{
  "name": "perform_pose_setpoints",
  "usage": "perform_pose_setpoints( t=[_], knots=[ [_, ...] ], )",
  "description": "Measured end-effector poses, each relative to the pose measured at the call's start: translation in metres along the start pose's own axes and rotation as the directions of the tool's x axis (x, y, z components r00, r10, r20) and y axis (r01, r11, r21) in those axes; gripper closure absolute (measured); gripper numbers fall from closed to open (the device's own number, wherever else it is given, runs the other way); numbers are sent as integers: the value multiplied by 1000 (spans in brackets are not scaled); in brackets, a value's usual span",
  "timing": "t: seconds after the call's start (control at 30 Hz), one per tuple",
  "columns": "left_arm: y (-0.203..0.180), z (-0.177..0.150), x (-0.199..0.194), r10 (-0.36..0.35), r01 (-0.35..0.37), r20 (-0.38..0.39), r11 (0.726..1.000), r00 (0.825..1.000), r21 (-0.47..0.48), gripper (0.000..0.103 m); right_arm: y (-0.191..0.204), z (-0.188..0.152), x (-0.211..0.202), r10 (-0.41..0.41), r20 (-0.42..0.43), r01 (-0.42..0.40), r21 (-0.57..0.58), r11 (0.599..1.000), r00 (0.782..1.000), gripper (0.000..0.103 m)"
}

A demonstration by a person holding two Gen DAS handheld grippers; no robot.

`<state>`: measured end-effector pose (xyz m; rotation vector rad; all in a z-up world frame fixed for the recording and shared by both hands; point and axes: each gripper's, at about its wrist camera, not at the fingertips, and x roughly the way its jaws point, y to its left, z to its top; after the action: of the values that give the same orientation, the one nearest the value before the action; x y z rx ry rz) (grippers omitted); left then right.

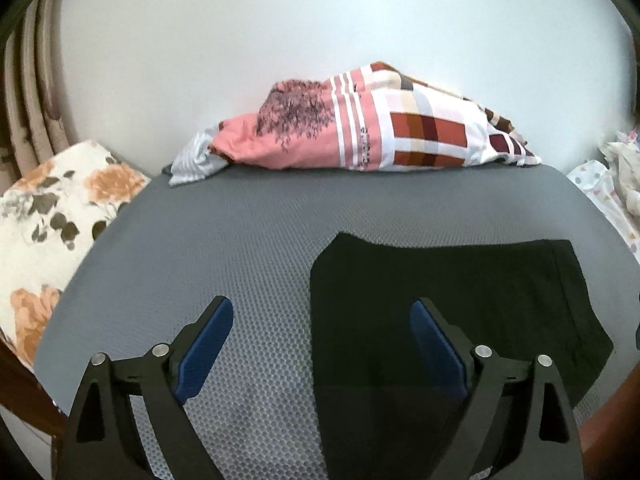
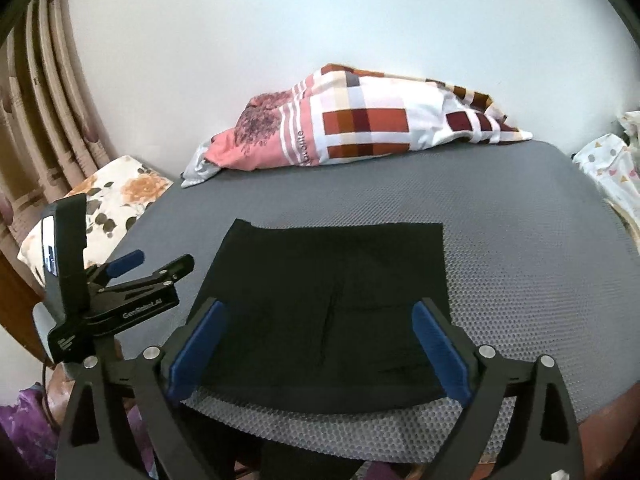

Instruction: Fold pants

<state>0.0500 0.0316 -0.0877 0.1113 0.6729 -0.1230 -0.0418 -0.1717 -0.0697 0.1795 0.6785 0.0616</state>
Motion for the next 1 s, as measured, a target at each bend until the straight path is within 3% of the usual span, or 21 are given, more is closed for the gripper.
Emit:
perform_pose_setpoints(
  t=[0.3,0.5,0.67,0.73,0.8,0.87,1.0],
  knots=[
    [-8,6,-20,37,-40,68,999,997,37,4,2,-3,-10,-39,49,40,-3,999,998,7],
    [-4,12,-41,3,-3,142,1000,990,1,0,5,-8,-9,-52,30,52,-7,999,998,7],
    [-5,13,-61,32,-25,244,999,969,-33,0,2,-10,-12,-59,20,59,14,998,998,6],
    [-8,8,-66,78,-67,287,997,955,-47,0,-1,-11,-13,-60,11,60,34,998,998,5],
    [-9,1,-73,81,-65,350,996,933,-55,0,-6,-12,-13,-50,-3,50,68,996,999,4],
    [-8,1,-76,75,-56,344,996,936,-66,0,-7,-14,-13,-53,-16,54,84,995,998,4],
    [1,7,-72,25,1,254,995,967,-100,0,-1,-19,-13,-85,-36,87,50,995,996,4]
  ],
)
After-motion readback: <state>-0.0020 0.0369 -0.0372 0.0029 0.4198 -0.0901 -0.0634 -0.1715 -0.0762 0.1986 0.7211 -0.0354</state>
